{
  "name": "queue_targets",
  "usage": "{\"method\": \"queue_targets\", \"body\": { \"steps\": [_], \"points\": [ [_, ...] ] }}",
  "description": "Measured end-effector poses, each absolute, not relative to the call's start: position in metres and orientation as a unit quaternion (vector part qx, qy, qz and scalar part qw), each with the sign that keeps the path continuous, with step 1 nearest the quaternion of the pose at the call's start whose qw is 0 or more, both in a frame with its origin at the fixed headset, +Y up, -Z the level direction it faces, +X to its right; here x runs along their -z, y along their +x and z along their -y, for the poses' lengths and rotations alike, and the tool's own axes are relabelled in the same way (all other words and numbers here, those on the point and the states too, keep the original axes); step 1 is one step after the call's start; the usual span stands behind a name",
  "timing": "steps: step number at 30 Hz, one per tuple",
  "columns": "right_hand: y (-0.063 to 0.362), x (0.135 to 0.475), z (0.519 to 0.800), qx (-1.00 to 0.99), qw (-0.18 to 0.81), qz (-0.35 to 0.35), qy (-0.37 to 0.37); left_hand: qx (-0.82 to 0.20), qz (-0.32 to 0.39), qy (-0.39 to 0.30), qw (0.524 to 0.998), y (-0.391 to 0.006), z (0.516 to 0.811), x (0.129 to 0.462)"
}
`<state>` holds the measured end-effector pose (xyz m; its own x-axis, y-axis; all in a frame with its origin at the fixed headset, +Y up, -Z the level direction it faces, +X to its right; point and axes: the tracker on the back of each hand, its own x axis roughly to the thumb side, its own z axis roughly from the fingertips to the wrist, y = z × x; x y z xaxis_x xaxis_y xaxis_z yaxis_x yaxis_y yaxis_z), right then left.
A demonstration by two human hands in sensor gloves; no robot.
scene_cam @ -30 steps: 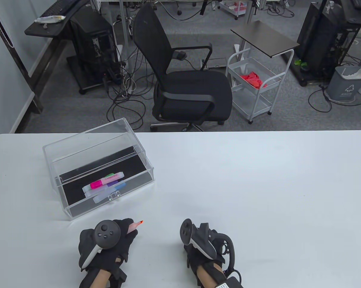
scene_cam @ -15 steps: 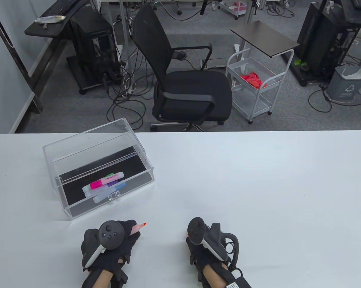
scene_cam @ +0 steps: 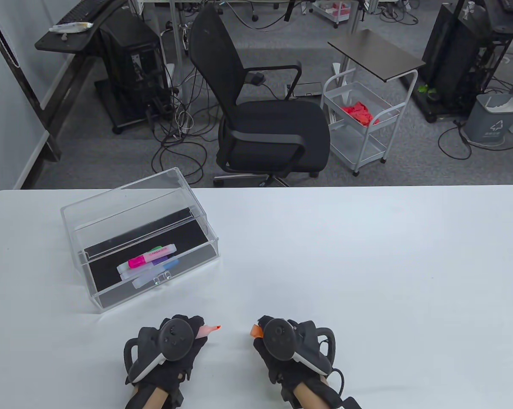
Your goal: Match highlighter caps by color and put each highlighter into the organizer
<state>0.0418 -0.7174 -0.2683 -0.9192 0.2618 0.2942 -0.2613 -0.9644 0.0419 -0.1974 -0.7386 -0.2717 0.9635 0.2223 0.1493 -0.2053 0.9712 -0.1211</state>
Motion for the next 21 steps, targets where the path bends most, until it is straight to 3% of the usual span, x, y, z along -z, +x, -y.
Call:
{"method": "queue_targets", "body": {
  "steps": [10, 21],
  "points": [
    [0.028, 0.262, 0.717, -0.971, 0.128, -0.015, 0.203, -0.009, 0.115, -0.023, 0.993, -0.175, 0.735, 0.265],
    [0.021, 0.26, 0.717, -0.969, 0.113, -0.024, 0.219, 0.023, 0.137, -0.022, 0.99, -0.161, 0.736, 0.261]
  ]
}}
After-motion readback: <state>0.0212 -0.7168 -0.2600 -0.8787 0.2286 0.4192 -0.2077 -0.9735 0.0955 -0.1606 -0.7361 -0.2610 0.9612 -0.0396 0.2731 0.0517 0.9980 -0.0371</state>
